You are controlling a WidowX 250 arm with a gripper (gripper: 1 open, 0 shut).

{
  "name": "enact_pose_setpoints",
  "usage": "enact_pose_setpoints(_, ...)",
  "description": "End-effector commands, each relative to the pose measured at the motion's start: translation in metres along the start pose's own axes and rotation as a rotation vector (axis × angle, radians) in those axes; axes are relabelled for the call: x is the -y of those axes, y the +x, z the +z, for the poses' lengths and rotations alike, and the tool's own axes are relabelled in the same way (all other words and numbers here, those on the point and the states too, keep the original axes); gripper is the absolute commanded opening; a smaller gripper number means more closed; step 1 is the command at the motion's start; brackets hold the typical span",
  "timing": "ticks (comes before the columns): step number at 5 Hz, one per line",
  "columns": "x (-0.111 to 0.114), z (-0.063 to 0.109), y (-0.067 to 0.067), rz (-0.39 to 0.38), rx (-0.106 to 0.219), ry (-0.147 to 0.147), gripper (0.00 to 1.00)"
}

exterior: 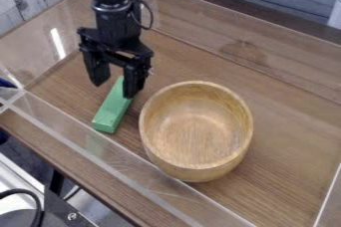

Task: Put the green block in the brown bowl

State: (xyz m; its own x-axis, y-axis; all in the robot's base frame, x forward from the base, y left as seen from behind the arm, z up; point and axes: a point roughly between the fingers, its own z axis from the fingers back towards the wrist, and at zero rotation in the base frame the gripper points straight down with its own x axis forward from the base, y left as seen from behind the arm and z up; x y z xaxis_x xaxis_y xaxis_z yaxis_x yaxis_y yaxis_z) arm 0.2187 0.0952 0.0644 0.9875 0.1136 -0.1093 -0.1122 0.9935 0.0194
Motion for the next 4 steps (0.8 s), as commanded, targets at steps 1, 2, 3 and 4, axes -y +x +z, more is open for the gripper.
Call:
enact_pose_setpoints(1, -0.0041, 0.0083, 0.0058, 0.014, 0.048, 0.001, 1.00)
enact_pose_setpoints(2, -0.0044, 0.0104, 0.0070, 0.016, 0.060, -0.009, 1.00)
enact_pose_setpoints(3, -0.0045, 0.0126, 0.0082, 0.017, 0.069, -0.017, 1.00)
enact_pose_setpoints(4, -0.0044, 0.0146, 0.0094, 0.019, 0.078, -0.023, 1.00)
